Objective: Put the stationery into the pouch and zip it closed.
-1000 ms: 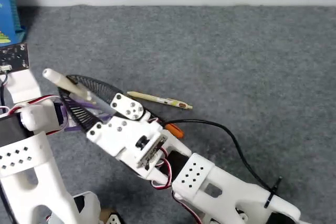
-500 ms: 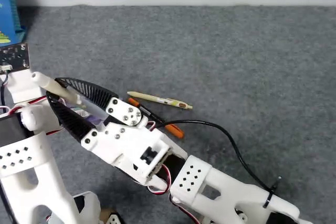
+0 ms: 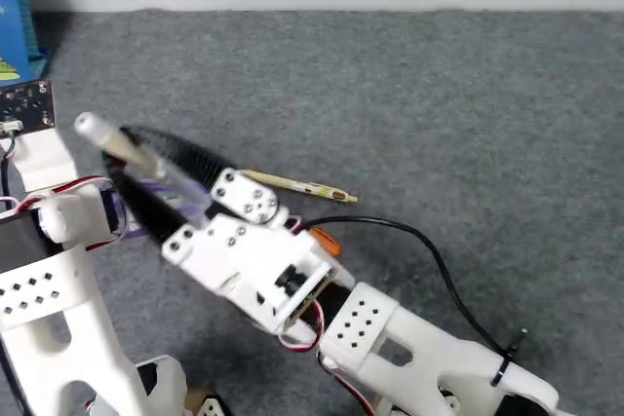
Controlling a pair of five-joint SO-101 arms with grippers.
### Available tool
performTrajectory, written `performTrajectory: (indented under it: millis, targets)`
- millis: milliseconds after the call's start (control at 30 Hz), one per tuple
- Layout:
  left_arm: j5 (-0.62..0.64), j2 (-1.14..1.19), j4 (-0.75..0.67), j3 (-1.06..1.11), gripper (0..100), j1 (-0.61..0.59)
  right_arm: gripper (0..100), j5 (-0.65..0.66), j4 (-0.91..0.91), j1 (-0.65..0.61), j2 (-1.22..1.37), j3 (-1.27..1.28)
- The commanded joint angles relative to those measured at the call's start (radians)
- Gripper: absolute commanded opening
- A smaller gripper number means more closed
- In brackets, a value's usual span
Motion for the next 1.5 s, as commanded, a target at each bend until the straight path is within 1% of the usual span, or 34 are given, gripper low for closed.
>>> performTrajectory:
  millis: [0,267,467,567,667,867,1000,1067,1167,1333,1467]
  targets:
    - [0.000,-0.005,-0.028,-0.007,1,0.005,0.8,0.005,-0.012,0.068,-0.005,-0.051]
    - [0.000,-0.005,-0.025,-0.007,1,0.005,0.8,0.005,-0.012,0.139,0.047,-0.052]
    - [0.000,-0.005,-0.023,-0.004,1,0.003,0.8,0.006,-0.010,0.269,0.090,-0.052]
    - [0.000,-0.005,-0.028,-0.004,1,0.003,0.8,0.011,0.005,0.294,0.084,-0.052]
    - [0.000,-0.005,-0.028,-0.005,1,0.005,0.8,0.012,0.119,0.295,0.047,-0.091]
    - [0.000,-0.005,-0.028,-0.005,1,0.005,0.8,0.005,0.447,0.277,-0.038,-0.247]
    - [0.000,-0.005,-0.026,-0.007,1,0.005,0.8,0.002,0.581,0.246,-0.047,-0.290]
    - [0.000,-0.005,-0.023,-0.007,1,0.005,0.8,-0.038,0.602,0.236,-0.051,-0.293]
    - [0.000,-0.005,-0.021,-0.005,1,0.003,0.8,-0.137,0.607,0.236,-0.058,-0.304]
    - [0.000,-0.005,-0.021,-0.005,1,0.003,0.8,-0.325,0.728,0.236,-0.101,-0.336]
    - [0.000,-0.005,-0.021,-0.005,1,0.003,0.8,-0.448,0.799,0.237,-0.108,-0.373]
